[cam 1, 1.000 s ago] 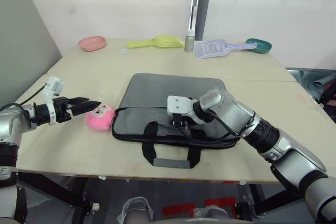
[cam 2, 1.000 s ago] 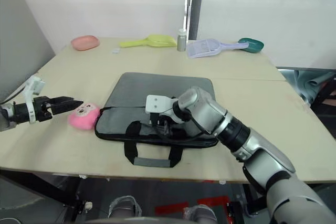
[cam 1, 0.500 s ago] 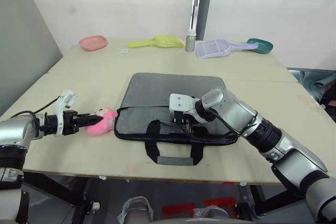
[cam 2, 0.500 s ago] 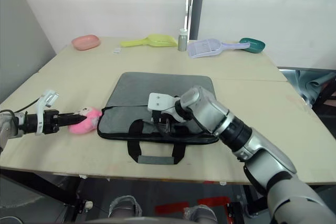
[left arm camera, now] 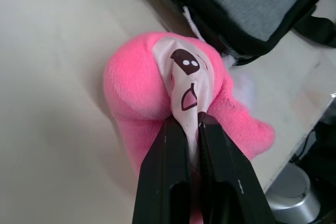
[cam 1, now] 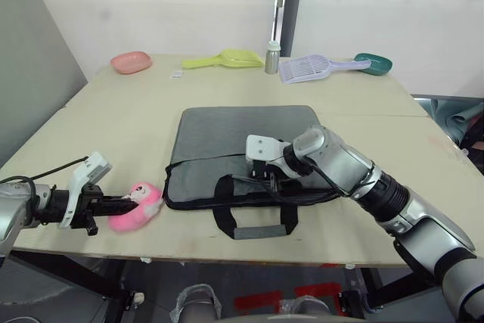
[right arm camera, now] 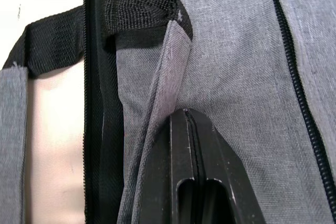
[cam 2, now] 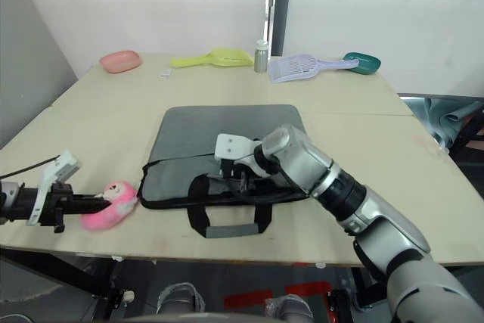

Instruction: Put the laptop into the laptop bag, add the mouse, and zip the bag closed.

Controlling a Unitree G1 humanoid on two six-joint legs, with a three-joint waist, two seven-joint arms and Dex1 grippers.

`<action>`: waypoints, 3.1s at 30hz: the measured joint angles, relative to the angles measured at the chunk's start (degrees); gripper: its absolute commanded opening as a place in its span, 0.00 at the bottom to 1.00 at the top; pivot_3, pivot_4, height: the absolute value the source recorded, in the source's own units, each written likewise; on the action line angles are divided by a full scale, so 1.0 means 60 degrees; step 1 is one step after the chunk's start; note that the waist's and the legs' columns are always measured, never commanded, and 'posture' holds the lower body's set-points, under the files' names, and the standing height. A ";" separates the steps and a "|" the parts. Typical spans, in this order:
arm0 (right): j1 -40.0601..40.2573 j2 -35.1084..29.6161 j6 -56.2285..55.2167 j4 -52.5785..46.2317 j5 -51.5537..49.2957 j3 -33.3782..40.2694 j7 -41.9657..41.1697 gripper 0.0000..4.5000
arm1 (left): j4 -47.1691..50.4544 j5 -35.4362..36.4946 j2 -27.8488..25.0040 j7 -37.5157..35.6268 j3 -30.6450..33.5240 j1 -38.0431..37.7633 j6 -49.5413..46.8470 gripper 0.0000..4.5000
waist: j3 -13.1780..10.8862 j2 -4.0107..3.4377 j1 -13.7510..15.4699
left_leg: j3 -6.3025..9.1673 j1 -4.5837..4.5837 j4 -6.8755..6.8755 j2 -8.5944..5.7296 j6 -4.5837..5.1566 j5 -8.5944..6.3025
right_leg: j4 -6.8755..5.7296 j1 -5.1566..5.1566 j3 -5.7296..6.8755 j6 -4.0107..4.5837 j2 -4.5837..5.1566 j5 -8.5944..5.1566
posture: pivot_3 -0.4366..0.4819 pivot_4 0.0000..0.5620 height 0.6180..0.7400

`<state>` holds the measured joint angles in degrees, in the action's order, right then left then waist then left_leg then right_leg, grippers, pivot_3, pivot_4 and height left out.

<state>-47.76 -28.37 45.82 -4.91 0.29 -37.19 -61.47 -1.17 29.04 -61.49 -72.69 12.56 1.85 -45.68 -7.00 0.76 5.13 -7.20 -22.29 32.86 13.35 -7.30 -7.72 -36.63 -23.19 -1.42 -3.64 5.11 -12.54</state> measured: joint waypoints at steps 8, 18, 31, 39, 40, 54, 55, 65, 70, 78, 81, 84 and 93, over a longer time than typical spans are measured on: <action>-0.0004 -0.0011 0.0114 -0.0017 0.0004 0.0055 -0.0121 0.00 | 0.1638 0.0767 0.0789 0.0947 0.0382 -0.0608 -0.0972 0.01 | -0.0004 -0.0007 -0.0003 | -0.0018 -0.0006 -0.0013 0.0000 -0.0001 0.0000 | 0.0012 -0.0014 -0.0009 -0.0007 0.0000 -0.0008 | 0.48 0.27 1.00; 0.0011 0.0499 0.0884 -0.0036 -0.0711 0.0556 -0.0316 0.00 | 0.2143 0.1200 0.1305 0.1712 0.0806 -0.1037 -0.1328 0.01 | -0.0014 -0.0033 0.0013 | -0.0029 -0.0013 -0.0023 -0.0002 0.0000 -0.0001 | 0.0019 -0.0030 -0.0020 -0.0015 0.0002 -0.0013 | 0.48 0.27 1.00; -0.0644 0.1230 0.0413 0.0824 -0.0493 0.0172 0.0539 0.00 | 0.0960 0.1269 0.1286 0.1772 0.1003 -0.0217 -0.1335 0.01 | -0.0037 -0.0056 0.0008 | -0.0032 -0.0121 -0.0067 0.0002 -0.0011 0.0007 | 0.0065 -0.0124 -0.0002 -0.0026 -0.0007 -0.0005 | 0.48 0.27 1.00; -0.0681 0.1355 -0.0664 0.1071 0.0557 -0.0573 0.0716 0.00 | 0.0924 0.1272 0.1210 0.1737 0.1022 -0.0154 -0.1385 0.01 | -0.0031 -0.0050 -0.0049 | -0.0030 -0.0088 -0.0073 0.0004 -0.0013 0.0008 | 0.0061 -0.0097 -0.0003 -0.0028 -0.0008 -0.0004 | 0.48 0.27 1.00; -0.0680 0.1452 -0.0727 0.1154 0.0641 -0.0570 0.0743 0.00 | 0.0924 0.1288 0.1208 0.1740 0.1055 -0.0155 -0.1401 0.01 | -0.0030 -0.0049 -0.0080 | -0.0029 -0.0085 -0.0072 0.0004 -0.0013 0.0008 | 0.0054 -0.0095 -0.0003 -0.0028 -0.0008 -0.0003 | 0.48 0.27 1.00; -0.0801 0.2233 -0.0863 0.1951 0.0778 -0.0333 0.0627 0.00 | 0.1916 0.1882 0.1422 0.2024 0.2078 -0.2032 -0.1627 0.01 | -0.0026 -0.0059 -0.0398 | -0.0024 -0.0070 -0.0071 0.0005 -0.0014 0.0007 | 0.0027 -0.0101 -0.0009 -0.0025 -0.0014 -0.0004 | 0.48 0.27 1.00; -0.0801 0.2234 -0.0865 0.1954 0.0781 -0.0329 0.0603 0.00 | 0.2047 0.1961 0.1502 0.2051 0.2183 -0.2168 -0.1688 0.01 | -0.0025 -0.0058 -0.0404 | -0.0024 -0.0071 -0.0071 0.0005 -0.0014 0.0007 | 0.0033 -0.0100 -0.0010 -0.0025 -0.0015 -0.0004 | 0.48 0.27 1.00; -0.0807 0.2364 -0.0884 0.2165 0.0787 -0.0313 0.0524 0.00 | 0.3412 0.2395 0.1913 0.2385 0.2265 -0.3564 -0.1792 0.01 | 0.0021 -0.0082 -0.0451 | -0.0037 -0.0063 -0.0080 0.0007 -0.0012 0.0005 | 0.0066 -0.0086 -0.0019 -0.0026 -0.0016 -0.0005 | 0.48 0.27 1.00; -0.0834 0.2457 -0.0893 0.2255 0.0807 -0.0310 0.0505 0.00 | 0.4223 0.2652 0.2007 0.2322 0.1983 -0.4398 -0.1628 0.01 | 0.0027 -0.0095 -0.0464 | -0.0056 -0.0019 -0.0108 0.0006 -0.0012 0.0004 | 0.0077 -0.0069 -0.0032 -0.0028 -0.0016 -0.0007 | 0.48 0.27 1.00; -0.0849 0.2534 -0.0942 0.2317 0.0833 -0.0311 0.0417 0.00 | 0.5148 0.1921 0.1128 0.1522 0.1162 -0.5851 -0.0304 0.01 | 0.0028 -0.0098 -0.0477 | -0.0088 0.0026 -0.0166 0.0016 -0.0018 0.0000 | 0.0099 -0.0067 -0.0060 -0.0042 -0.0035 -0.0022 | 0.48 0.27 1.00; -0.0871 0.2591 -0.0949 0.2342 0.0864 -0.0308 0.0404 0.00 | 0.5521 0.1608 0.0959 0.1547 0.0451 -0.5718 0.0003 0.01 | 0.0027 -0.0099 -0.0507 | -0.0112 0.0033 -0.0168 0.0023 -0.0020 -0.0001 | 0.0098 -0.0076 -0.0076 -0.0042 -0.0040 -0.0022 | 0.48 0.27 1.00; -0.0944 0.2649 -0.0964 0.2437 0.0937 -0.0293 0.0418 0.00 | 0.5551 0.1267 0.1209 0.1851 -0.0493 -0.4859 0.0112 0.01 | 0.0023 -0.0106 -0.0493 | -0.0126 0.0040 -0.0168 0.0027 -0.0020 -0.0001 | 0.0089 -0.0080 -0.0086 -0.0041 -0.0041 -0.0021 | 0.48 0.27 1.00; -0.0959 0.2610 -0.0932 0.2640 0.1176 -0.0156 0.0512 0.00 | 0.5094 0.1879 0.2815 0.2750 -0.0978 -0.2704 -0.0787 0.53 | -0.0003 -0.0152 -0.0246 | -0.0151 0.0052 -0.0165 0.0028 -0.0020 -0.0001 | 0.0040 -0.0080 -0.0086 0.0005 -0.0024 0.0035 | 0.48 0.27 1.00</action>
<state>-53.51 -12.71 40.23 10.93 7.35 -38.12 -58.40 29.39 40.31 -44.61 -56.19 6.69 -14.38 -50.40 -7.02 -0.15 3.65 -8.11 -21.98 31.86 13.52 -7.43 -7.72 -36.39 -23.67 -1.94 -3.61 4.96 -12.33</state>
